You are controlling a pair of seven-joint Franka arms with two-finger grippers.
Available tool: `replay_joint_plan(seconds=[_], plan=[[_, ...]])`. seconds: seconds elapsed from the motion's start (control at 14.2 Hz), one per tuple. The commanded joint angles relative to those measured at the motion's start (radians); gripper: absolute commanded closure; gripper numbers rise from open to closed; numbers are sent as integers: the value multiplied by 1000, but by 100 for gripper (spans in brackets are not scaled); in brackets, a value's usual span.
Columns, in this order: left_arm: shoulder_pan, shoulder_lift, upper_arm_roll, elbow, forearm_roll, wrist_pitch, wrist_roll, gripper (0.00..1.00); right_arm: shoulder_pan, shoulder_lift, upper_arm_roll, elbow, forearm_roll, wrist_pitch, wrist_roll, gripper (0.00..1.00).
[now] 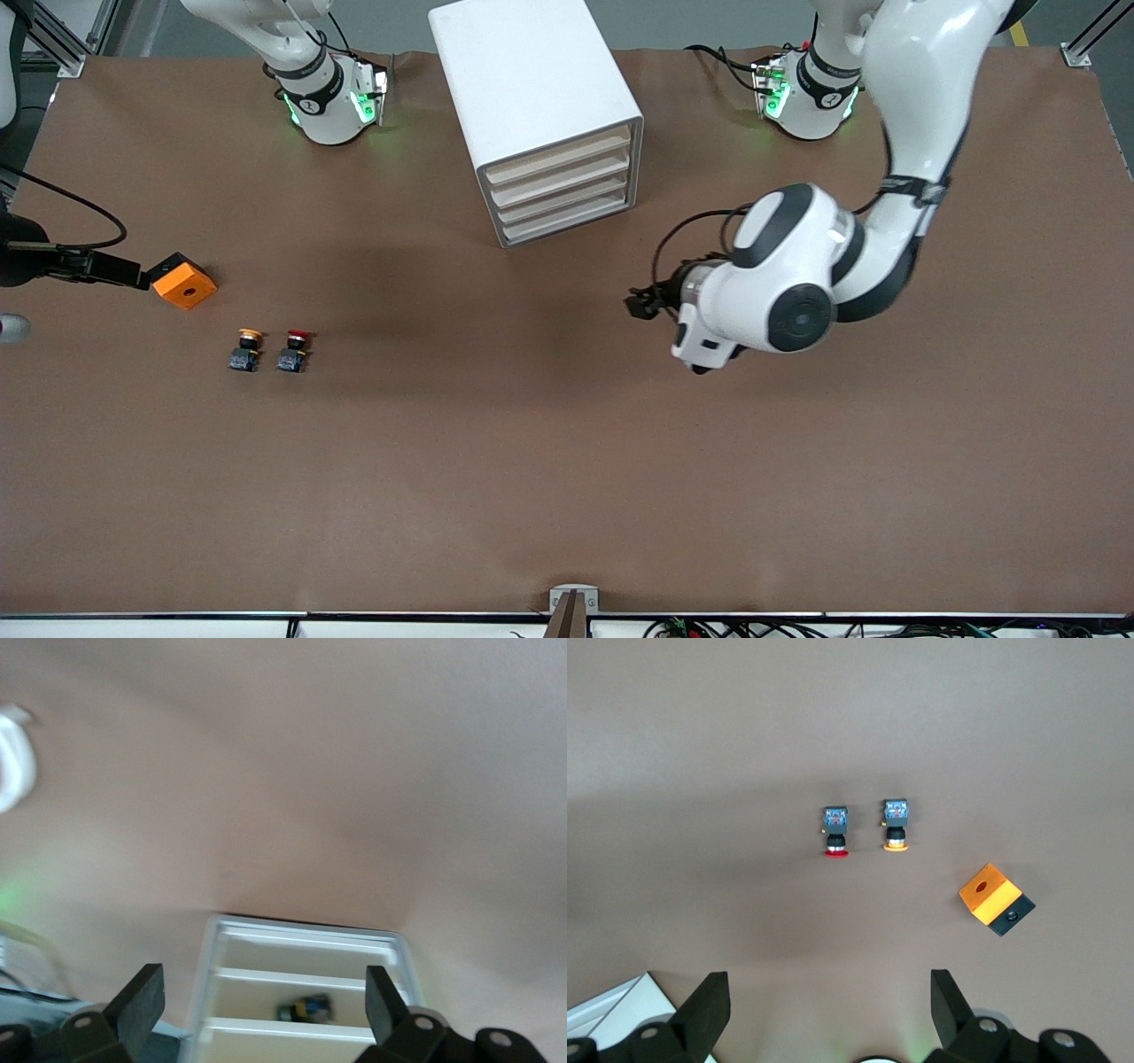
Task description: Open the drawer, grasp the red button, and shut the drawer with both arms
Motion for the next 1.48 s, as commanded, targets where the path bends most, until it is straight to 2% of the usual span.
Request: replay_joint_plan(seconds=[0.0, 0.14, 0.35, 0.42, 0.49, 0.7, 0.77, 0.84, 0.99, 1.2, 1.27, 1.41], plan=[[74, -87, -7, -26, 38, -60, 116, 0, -13, 5, 9, 53, -14, -19, -10, 0], [149, -132, -7, -26, 51, -79, 237, 0, 3, -6, 17, 53, -59, -22, 30, 0], [232, -201, 4, -26, 80, -109, 447, 0, -2, -75, 18, 39, -45, -80, 69, 0], [243, -230, 30, -28, 81, -124, 529, 0, -2, -92, 20, 39, -31, -87, 66, 0], [228, -260, 91, -31, 81, -145, 599, 0, -2, -124, 20, 36, -28, -109, 63, 0], [107, -378, 337, -106, 91, -179, 822, 0, 0, -216, 18, -48, -34, -106, 61, 0], [81, -415, 396, -144, 94, -173, 869, 0, -6, -238, 15, -77, -36, -101, 59, 0], [68, -443, 422, -173, 95, -159, 882, 0, -8, -250, 14, -94, -36, -101, 59, 0], [67, -513, 441, -256, 95, -81, 894, 0, -5, -288, 14, -143, -30, -83, 59, 0], [65, -644, 439, -446, 164, 110, 894, 0, 0, -373, 18, -261, -30, -14, 59, 0], [67, -656, 436, -451, 166, 129, 894, 0, 0, -391, 18, -287, -30, 6, 59, 0], [73, -658, 433, -403, 167, 126, 893, 0, 0, -394, 18, -290, -30, 8, 58, 0]])
